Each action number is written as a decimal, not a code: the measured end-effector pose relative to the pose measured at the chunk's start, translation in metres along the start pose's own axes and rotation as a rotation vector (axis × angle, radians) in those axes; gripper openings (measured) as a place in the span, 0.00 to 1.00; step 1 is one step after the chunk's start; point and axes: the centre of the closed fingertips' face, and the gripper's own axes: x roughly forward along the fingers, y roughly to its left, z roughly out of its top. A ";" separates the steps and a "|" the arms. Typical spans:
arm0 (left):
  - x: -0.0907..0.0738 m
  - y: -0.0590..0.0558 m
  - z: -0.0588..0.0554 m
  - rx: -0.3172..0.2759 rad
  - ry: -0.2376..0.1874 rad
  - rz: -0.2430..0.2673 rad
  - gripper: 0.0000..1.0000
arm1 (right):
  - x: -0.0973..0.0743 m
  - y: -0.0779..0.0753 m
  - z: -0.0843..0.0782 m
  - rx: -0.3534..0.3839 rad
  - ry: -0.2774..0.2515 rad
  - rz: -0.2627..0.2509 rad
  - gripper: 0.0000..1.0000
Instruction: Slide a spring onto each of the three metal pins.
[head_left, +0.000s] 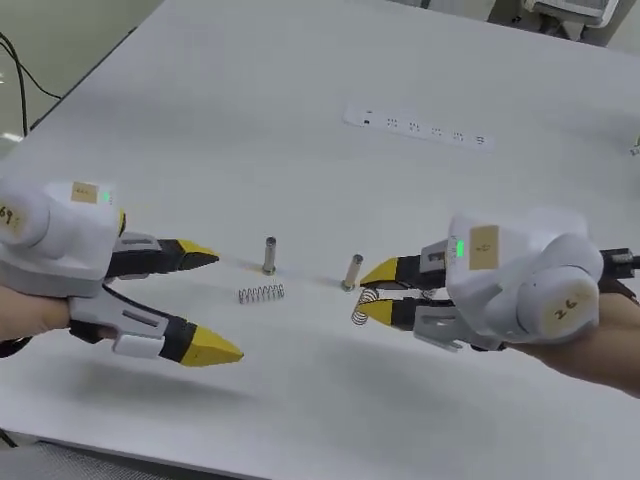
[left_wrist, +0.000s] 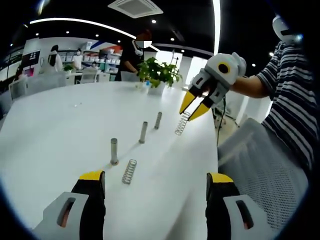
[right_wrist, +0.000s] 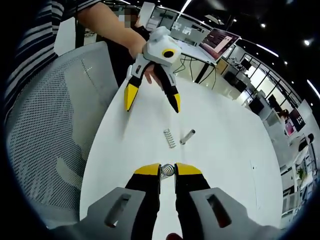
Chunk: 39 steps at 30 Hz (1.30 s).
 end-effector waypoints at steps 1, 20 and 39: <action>-0.001 0.001 -0.001 -0.003 0.002 0.004 0.84 | 0.000 0.000 -0.001 0.001 0.001 -0.001 0.08; -0.007 0.006 0.003 -0.025 -0.044 0.047 0.98 | 0.000 -0.044 -0.014 0.049 0.028 -0.085 0.08; -0.015 0.012 0.001 -0.047 -0.070 0.077 0.98 | 0.012 -0.078 -0.015 0.148 0.019 -0.143 0.08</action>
